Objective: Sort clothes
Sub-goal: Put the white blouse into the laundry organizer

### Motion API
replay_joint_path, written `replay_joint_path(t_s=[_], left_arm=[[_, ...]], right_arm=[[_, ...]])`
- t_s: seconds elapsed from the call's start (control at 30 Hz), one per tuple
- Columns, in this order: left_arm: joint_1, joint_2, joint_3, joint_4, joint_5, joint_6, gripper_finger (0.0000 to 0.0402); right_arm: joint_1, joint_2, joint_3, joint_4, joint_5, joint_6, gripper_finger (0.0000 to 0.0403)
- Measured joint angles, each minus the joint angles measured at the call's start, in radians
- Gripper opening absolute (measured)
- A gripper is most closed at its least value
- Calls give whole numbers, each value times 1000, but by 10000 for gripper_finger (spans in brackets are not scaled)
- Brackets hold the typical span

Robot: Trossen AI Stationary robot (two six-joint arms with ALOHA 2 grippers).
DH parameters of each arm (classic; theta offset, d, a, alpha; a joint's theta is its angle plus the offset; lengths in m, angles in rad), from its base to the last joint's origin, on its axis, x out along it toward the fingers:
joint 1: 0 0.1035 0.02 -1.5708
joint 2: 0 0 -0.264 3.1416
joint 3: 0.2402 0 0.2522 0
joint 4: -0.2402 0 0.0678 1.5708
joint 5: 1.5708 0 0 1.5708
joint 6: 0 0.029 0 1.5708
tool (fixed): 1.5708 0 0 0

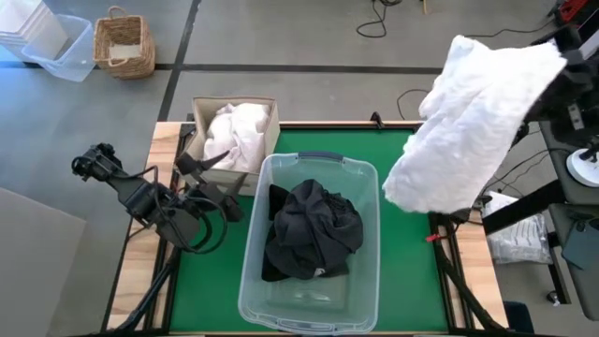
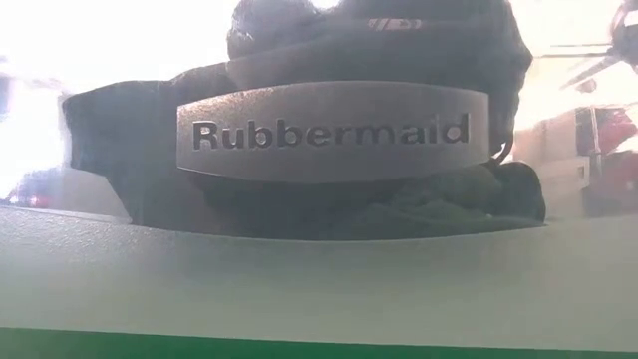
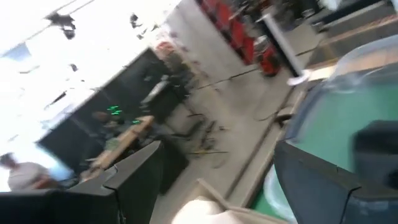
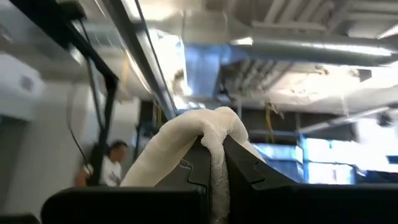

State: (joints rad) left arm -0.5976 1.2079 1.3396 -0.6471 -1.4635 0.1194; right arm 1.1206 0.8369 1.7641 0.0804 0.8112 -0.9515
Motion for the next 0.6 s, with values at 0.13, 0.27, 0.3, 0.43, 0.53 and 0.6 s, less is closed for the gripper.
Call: replay_joint_path(t_s=[0.13,0.27,0.3,0.43,0.53,0.6], left_arm=[[1,-7,0,1,-107,46,280],[6,-32,0,3,-82,54,280],[7,-37,0,3,-91,54,280],[7,-59,0,2,-103,51,280],[7,-72,1,3,-101,39,280],[7,-74,1,2,-99,32,280]], right_arm=[[1,9,11,3,-52,26,13],[0,46,11,3,-51,11,13],[0,59,11,3,-51,9,13],[-3,120,10,1,-51,-1,13],[-34,178,10,8,-30,-3,13],[-75,215,10,8,21,16,13]])
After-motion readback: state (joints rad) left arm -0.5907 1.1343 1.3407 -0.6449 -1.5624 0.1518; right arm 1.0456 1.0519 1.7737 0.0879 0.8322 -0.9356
